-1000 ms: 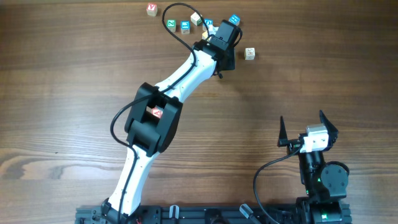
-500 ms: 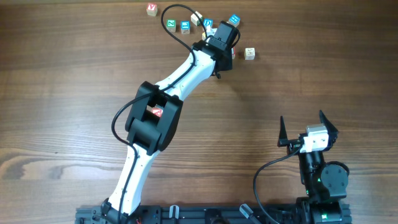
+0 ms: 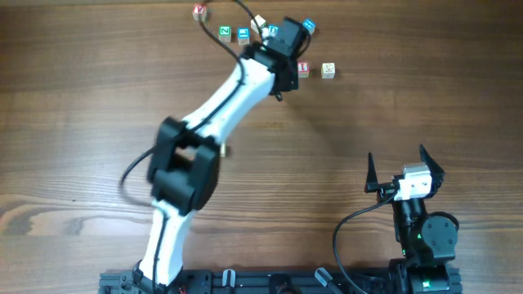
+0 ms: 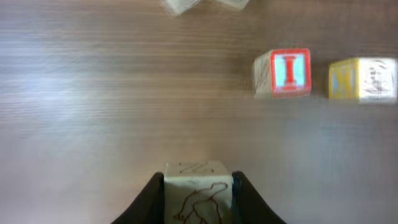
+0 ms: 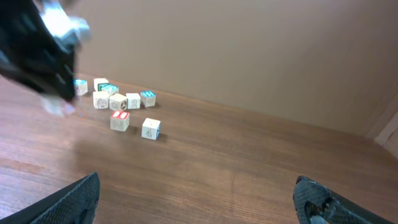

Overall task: Form a horizontal line
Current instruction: 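Reach left gripper to the cluster and grasp a white Z block, then carry the Z block to the left end of the row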

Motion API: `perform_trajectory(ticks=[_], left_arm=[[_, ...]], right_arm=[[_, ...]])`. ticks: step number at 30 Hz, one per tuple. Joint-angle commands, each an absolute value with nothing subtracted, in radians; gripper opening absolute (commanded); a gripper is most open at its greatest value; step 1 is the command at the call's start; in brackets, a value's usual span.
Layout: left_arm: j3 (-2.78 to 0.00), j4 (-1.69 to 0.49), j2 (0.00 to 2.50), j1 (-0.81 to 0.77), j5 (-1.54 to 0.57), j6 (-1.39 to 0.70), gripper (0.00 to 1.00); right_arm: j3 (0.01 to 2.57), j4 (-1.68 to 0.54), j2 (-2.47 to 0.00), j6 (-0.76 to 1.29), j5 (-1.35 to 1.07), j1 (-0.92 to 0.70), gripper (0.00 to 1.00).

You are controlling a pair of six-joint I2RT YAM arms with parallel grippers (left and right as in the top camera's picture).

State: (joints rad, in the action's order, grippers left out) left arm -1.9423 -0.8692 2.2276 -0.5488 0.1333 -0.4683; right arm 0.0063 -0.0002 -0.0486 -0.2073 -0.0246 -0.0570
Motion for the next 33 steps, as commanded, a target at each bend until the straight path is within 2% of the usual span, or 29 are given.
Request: perform_trajectory(ticks=[1, 4, 7, 10, 13, 15, 19, 25, 28, 33], left_arm=[[-1.951, -1.005, 1.977, -0.482, 0.150, -0.403, 0.19], [-1.951, -1.244, 1.822, -0.376, 0.147, -0.397, 0.19], [-1.947, -1.419, 1.787, -0.265, 0.148, -0.394, 0.18], [-1.866, -1.424, 1.787, -0.189, 0.147, -0.370, 0.18], [-1.698, -1.349, 1.775, -0.140, 0.147, -0.370, 0.17], [-1.556, -1.237, 1.751, -0.120, 0.146, -0.371, 0.11], [-1.274, -1.010, 1.732, -0.112, 0.145, -0.370, 0.13], [-1.019, -0.699, 1.732, -0.036, 0.129, -0.315, 0.18], [-0.993, -0.620, 1.732, 0.010, -0.031, -0.181, 0.24], [-0.993, -0.612, 1.733, 0.018, -0.033, -0.167, 0.46]], right_arm=[[0.005, 0.005, -0.044, -0.213, -0.023, -0.055, 1.00], [0.005, 0.005, -0.044, -0.213, -0.023, -0.055, 1.00], [0.005, 0.005, -0.044, -0.213, -0.023, -0.055, 1.00], [0.005, 0.005, -0.044, -0.213, -0.023, -0.055, 1.00], [0.005, 0.005, -0.044, -0.213, -0.023, -0.055, 1.00], [0.005, 0.005, -0.044, -0.213, -0.023, -0.055, 1.00], [0.005, 0.005, -0.044, -0.213, -0.023, -0.055, 1.00], [0.005, 0.005, -0.044, -0.213, -0.023, -0.055, 1.00], [0.005, 0.005, -0.044, -0.213, -0.023, -0.055, 1.00], [0.005, 0.005, -0.044, -0.213, -0.023, -0.055, 1.00]])
